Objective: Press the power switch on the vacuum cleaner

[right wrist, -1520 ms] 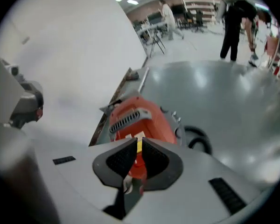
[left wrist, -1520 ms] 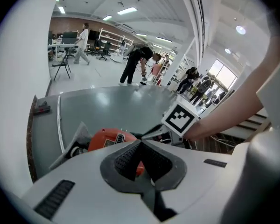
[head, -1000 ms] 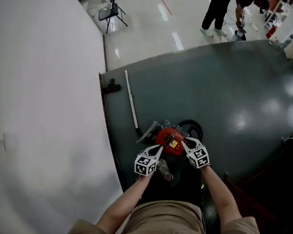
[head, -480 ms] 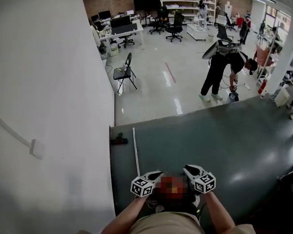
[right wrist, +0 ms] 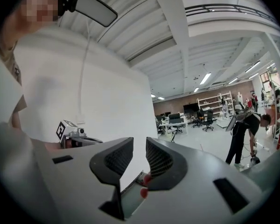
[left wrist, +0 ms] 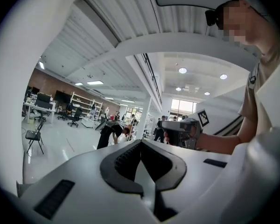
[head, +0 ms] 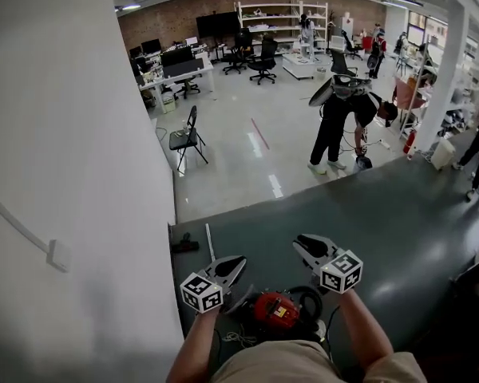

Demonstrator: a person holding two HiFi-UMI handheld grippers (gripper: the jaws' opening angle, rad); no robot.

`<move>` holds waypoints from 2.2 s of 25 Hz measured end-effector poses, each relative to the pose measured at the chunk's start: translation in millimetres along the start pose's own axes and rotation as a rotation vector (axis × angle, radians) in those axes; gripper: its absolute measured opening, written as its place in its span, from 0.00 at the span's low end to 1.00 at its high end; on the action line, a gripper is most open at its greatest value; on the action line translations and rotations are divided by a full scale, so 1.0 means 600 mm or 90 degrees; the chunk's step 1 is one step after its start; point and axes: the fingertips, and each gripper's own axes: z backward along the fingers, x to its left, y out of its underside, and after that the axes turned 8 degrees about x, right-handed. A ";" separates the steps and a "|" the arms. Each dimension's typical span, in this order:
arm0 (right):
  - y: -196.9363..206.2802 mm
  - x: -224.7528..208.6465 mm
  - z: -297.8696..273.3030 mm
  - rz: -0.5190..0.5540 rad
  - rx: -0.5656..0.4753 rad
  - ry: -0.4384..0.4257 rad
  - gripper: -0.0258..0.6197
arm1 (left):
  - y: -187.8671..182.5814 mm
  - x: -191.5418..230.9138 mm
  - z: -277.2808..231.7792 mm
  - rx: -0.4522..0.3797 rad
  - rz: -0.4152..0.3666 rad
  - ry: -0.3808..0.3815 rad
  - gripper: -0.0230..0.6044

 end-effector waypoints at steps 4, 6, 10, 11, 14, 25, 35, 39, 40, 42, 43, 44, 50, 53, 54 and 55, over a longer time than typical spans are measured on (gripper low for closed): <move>-0.039 -0.016 0.063 0.023 -0.018 0.047 0.16 | -0.054 0.006 0.050 -0.040 -0.021 -0.017 0.05; -0.053 -0.039 0.102 0.034 -0.023 0.083 0.16 | -0.074 0.016 0.076 -0.047 -0.039 -0.034 0.05; -0.055 -0.107 0.169 0.054 -0.016 0.176 0.16 | -0.092 0.064 0.133 -0.046 -0.059 -0.093 0.05; -0.044 -0.128 0.187 0.051 -0.010 0.201 0.16 | -0.085 0.079 0.148 -0.042 -0.058 -0.110 0.05; 0.012 -0.197 0.247 0.030 0.023 0.280 0.16 | -0.037 0.128 0.196 -0.024 -0.045 -0.167 0.05; 0.270 -0.292 0.348 -0.080 0.151 0.414 0.16 | 0.219 0.249 0.346 0.062 0.041 -0.337 0.05; 0.344 -0.100 0.138 -0.068 0.193 0.226 0.16 | 0.414 0.101 0.169 0.120 0.141 -0.213 0.05; 0.329 -0.003 0.055 -0.062 0.169 0.144 0.16 | 0.395 0.024 0.065 0.123 0.110 -0.128 0.05; 0.325 0.023 0.041 -0.062 0.164 0.123 0.16 | 0.382 0.001 0.041 0.119 0.105 -0.106 0.05; 0.320 0.073 0.016 -0.059 0.162 0.082 0.16 | 0.354 -0.045 0.003 0.118 0.092 -0.063 0.05; 0.318 0.095 0.005 -0.055 0.163 0.063 0.16 | 0.344 -0.063 -0.010 0.122 0.082 -0.044 0.05; 0.319 0.114 -0.006 -0.049 0.166 0.048 0.16 | 0.339 -0.076 -0.020 0.126 0.072 -0.030 0.05; 0.334 0.137 -0.023 -0.043 0.174 0.031 0.16 | 0.337 -0.093 -0.041 0.129 0.056 -0.009 0.05; 0.330 0.121 -0.002 -0.059 0.169 0.043 0.16 | 0.339 -0.106 -0.041 0.136 0.053 -0.008 0.05; 0.331 0.118 0.001 -0.061 0.169 0.047 0.16 | 0.340 -0.107 -0.039 0.138 0.053 -0.008 0.05; 0.333 0.116 0.003 -0.061 0.171 0.050 0.16 | 0.343 -0.106 -0.036 0.139 0.053 -0.009 0.05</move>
